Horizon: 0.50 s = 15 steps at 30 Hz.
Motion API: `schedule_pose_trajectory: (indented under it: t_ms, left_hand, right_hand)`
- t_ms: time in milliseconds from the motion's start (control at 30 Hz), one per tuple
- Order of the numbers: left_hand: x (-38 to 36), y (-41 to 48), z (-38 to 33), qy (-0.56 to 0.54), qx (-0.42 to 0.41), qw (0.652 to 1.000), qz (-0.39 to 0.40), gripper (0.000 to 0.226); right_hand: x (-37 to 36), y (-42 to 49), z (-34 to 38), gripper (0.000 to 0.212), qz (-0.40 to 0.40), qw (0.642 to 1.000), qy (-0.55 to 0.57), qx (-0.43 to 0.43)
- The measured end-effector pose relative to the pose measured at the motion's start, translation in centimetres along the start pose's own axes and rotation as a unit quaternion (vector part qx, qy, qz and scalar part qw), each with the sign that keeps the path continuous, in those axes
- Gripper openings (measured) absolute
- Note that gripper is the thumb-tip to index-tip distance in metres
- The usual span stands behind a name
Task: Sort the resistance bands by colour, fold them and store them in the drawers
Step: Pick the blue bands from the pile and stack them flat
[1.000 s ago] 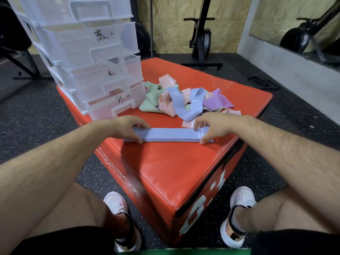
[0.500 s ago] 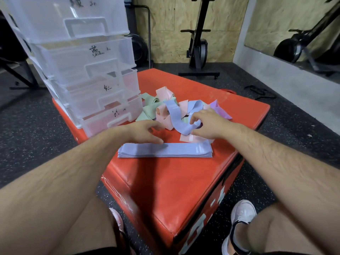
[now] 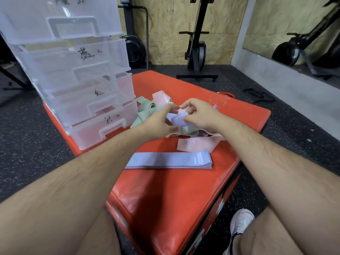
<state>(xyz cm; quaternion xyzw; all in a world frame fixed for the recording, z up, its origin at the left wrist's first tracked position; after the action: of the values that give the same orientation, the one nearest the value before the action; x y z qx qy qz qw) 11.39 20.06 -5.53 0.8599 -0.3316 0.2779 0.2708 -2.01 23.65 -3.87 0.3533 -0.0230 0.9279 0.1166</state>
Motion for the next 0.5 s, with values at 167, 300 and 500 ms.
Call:
schedule_pose_trajectory:
  t_ms: [167,300,500]
  left_hand:
    - [2.5,-0.2,-0.9,-0.019,-0.008,0.997,-0.071,0.043]
    - [3.8,-0.8,-1.5,-0.101,-0.003,0.988,-0.118,0.023]
    - [5.3,-1.9,-2.4,-0.156,-0.012,0.973,-0.173,0.026]
  right_hand:
    - [2.3,-0.9,3.5,0.029,-0.03,0.988,0.145,0.035]
    - [2.9,-1.4,4.9,0.027,-0.048,0.975,0.207,0.058]
    - [2.6,-1.6,5.5,0.034,-0.028,0.969,0.237,0.062]
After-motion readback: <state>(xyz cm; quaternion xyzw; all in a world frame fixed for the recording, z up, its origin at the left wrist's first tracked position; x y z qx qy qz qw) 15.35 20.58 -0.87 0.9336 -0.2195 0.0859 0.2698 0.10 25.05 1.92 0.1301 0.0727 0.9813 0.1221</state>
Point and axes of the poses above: each hand's wrist, its own y-axis towards the middle knuckle, its own x-axis out of the back of the hand, z = x × y, the point moved 9 cm from there along y, towards the middle knuckle, and after that the axes turned 7 degrees about -x, right-handed, at the moved point
